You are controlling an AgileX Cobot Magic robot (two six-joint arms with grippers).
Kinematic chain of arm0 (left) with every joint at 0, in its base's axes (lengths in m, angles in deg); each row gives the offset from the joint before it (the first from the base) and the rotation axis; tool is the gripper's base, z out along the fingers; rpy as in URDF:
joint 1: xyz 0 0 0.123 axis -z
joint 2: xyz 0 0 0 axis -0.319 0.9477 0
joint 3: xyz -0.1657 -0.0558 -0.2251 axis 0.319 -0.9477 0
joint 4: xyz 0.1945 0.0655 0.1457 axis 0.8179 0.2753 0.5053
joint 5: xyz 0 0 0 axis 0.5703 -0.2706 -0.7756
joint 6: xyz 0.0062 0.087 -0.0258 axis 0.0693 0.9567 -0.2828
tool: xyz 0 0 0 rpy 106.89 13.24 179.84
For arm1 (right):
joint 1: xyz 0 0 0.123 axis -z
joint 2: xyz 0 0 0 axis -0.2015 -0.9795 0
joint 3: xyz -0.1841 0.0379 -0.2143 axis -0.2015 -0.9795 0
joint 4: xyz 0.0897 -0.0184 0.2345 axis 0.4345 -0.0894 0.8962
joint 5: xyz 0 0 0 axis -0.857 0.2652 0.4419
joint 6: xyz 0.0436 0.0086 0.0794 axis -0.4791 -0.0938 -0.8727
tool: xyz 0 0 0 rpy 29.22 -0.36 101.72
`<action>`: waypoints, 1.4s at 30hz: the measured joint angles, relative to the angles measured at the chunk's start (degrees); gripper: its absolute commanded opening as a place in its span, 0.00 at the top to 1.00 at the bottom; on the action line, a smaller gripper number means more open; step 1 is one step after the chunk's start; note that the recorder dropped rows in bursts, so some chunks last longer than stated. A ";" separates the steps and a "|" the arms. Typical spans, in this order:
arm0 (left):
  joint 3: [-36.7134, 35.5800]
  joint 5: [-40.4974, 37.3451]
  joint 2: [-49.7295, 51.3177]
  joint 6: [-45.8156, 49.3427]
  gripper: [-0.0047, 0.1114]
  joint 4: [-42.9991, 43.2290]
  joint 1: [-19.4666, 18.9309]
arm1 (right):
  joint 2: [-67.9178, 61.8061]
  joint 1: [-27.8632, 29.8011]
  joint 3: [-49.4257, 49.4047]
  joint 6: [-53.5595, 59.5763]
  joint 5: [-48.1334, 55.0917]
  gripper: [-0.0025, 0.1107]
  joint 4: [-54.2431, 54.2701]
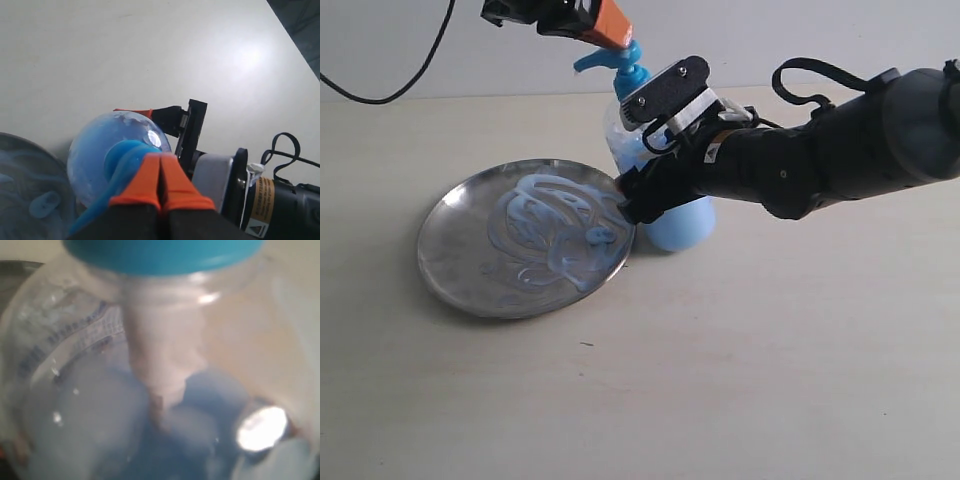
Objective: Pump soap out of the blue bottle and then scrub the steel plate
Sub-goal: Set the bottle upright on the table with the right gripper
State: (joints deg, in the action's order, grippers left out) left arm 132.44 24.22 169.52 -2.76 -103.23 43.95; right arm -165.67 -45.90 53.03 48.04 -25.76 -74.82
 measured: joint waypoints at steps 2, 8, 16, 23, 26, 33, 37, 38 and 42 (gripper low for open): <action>1.34 -1.18 -1.01 0.00 0.96 1.99 0.00 | 0.00 0.00 0.00 0.14 -0.11 0.98 -0.43; 7.36 -5.09 -1.50 0.11 0.96 11.31 0.59 | 0.00 -0.10 0.00 0.38 -0.22 0.98 -0.66; 7.87 0.63 -4.42 -1.07 0.96 15.77 0.25 | 0.74 -0.30 0.00 0.14 1.83 0.98 2.10; 7.87 5.17 -9.29 -1.87 0.96 16.39 -2.93 | 0.84 -0.30 0.00 0.14 1.82 0.98 6.36; 7.95 5.59 -11.21 -3.05 0.96 16.39 -5.40 | 0.84 -0.30 0.00 0.14 1.82 0.98 7.33; 7.95 5.79 -13.57 -4.72 0.96 16.39 -8.63 | 0.84 -0.30 0.00 0.14 1.60 0.98 12.60; 8.00 5.79 -14.36 -5.10 0.96 16.39 -8.78 | 0.84 -0.30 0.00 0.14 1.26 0.98 15.04; 8.00 5.79 -14.47 -5.19 0.96 16.39 -8.78 | 0.84 -0.30 0.00 0.25 1.03 0.98 15.95; 8.00 5.13 -14.47 -5.19 0.96 16.39 -8.78 | 0.84 0.29 -0.35 0.36 0.40 0.98 18.12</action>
State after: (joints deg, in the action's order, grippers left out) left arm 140.43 29.35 155.05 -7.96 -86.85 35.17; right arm -164.83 -45.61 52.68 48.41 -25.36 -56.70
